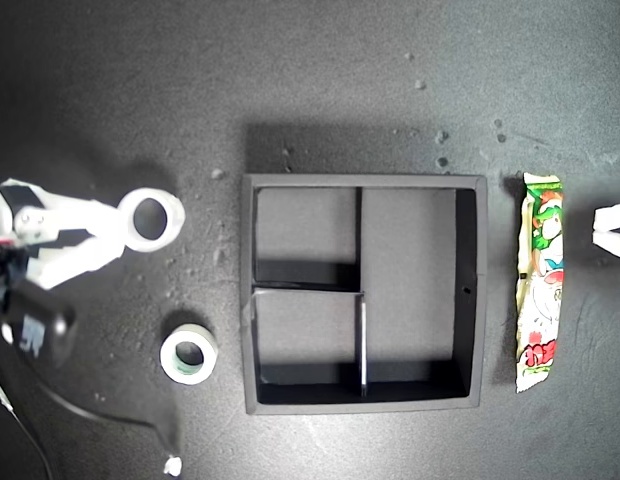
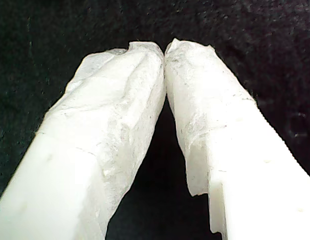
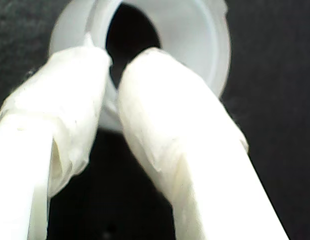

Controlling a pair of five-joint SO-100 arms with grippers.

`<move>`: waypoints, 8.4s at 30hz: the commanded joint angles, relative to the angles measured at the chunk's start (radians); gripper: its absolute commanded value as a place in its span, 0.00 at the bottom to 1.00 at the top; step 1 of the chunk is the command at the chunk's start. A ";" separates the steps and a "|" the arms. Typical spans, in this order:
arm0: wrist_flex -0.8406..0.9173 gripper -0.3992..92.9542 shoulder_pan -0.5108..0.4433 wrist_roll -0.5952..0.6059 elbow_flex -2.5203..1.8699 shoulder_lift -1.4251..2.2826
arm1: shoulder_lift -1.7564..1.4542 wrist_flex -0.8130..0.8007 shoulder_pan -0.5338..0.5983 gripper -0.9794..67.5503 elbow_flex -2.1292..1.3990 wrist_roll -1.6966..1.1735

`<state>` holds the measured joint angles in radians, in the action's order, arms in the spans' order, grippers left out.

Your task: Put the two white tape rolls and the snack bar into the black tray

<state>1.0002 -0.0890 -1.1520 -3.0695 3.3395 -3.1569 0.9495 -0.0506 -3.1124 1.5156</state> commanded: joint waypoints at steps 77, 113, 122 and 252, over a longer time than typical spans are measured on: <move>0.032 0.01 0.023 0.061 1.003 -1.155 | 1.460 0.069 0.308 0.37 1.071 -0.933; 0.295 0.01 -0.002 0.249 1.974 -1.979 | 1.848 0.322 0.149 0.01 2.060 -1.216; 0.278 0.01 -0.015 0.222 1.980 -2.023 | 1.885 0.278 0.144 0.01 2.086 -1.218; 0.775 0.01 -0.123 -0.163 2.008 -1.759 | 0.523 -0.374 0.173 0.01 0.115 0.032</move>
<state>1.8132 -0.2684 -1.3116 -0.7578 1.2671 -2.5970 0.5952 0.1289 -2.9713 1.5524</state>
